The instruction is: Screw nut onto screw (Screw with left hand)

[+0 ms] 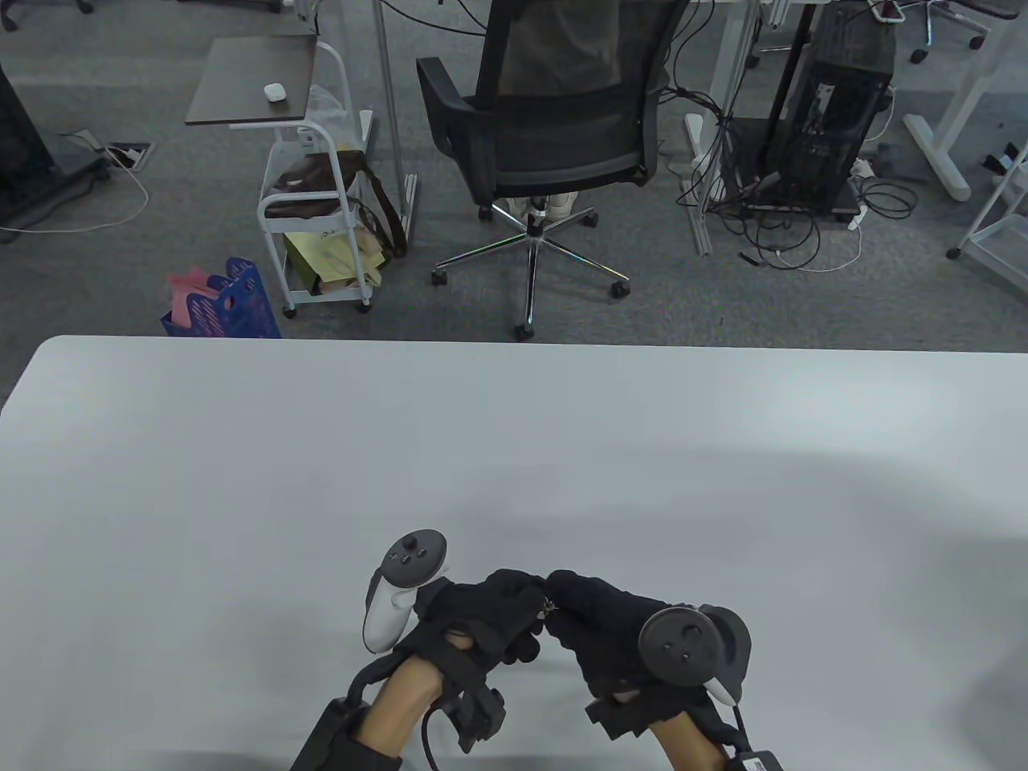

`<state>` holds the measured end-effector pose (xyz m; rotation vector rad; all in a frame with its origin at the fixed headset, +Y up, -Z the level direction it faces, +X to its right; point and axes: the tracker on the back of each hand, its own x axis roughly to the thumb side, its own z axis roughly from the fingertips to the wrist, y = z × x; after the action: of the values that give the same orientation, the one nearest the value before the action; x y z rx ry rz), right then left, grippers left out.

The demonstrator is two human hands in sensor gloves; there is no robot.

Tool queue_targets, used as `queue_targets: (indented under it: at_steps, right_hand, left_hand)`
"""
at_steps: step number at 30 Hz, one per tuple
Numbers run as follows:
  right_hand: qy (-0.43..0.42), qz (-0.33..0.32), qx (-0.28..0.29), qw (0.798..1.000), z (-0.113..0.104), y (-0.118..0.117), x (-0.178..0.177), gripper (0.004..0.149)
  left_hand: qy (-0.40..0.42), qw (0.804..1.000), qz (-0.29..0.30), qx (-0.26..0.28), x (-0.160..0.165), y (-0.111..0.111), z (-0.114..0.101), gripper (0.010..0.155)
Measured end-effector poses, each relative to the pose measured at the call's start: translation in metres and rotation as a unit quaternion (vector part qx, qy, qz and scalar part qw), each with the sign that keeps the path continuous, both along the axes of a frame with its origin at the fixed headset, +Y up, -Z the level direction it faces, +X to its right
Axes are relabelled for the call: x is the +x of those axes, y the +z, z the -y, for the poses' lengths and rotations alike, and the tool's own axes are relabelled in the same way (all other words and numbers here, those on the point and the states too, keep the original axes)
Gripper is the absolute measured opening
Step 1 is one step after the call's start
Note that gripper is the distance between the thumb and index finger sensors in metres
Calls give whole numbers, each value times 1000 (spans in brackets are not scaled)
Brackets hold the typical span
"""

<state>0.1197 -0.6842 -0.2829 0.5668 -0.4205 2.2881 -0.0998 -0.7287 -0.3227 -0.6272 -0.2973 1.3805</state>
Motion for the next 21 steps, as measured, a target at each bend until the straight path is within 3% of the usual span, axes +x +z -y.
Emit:
queue_targets:
  at_steps: [5, 8, 10, 17, 21]
  right_hand:
    - [15, 3, 7, 1000, 0, 0, 0, 48]
    - [6, 0, -1, 1000, 0, 0, 0, 47]
    - [4, -1, -3, 1000, 1, 0, 0, 48]
    - [6, -1, -3, 1000, 0, 0, 0, 48]
    - [-3, 0, -6, 1000, 0, -1, 1, 48]
  left_hand:
    - [3, 1000, 16, 8, 3, -1, -4, 55]
    - [15, 999, 31, -2, 2, 0, -2, 57]
    - [17, 1000, 10, -4, 1, 0, -1, 65]
    - [3, 1000, 24, 10, 3, 0, -6, 55]
    - [3, 1000, 6, -2, 2, 1, -1, 68]
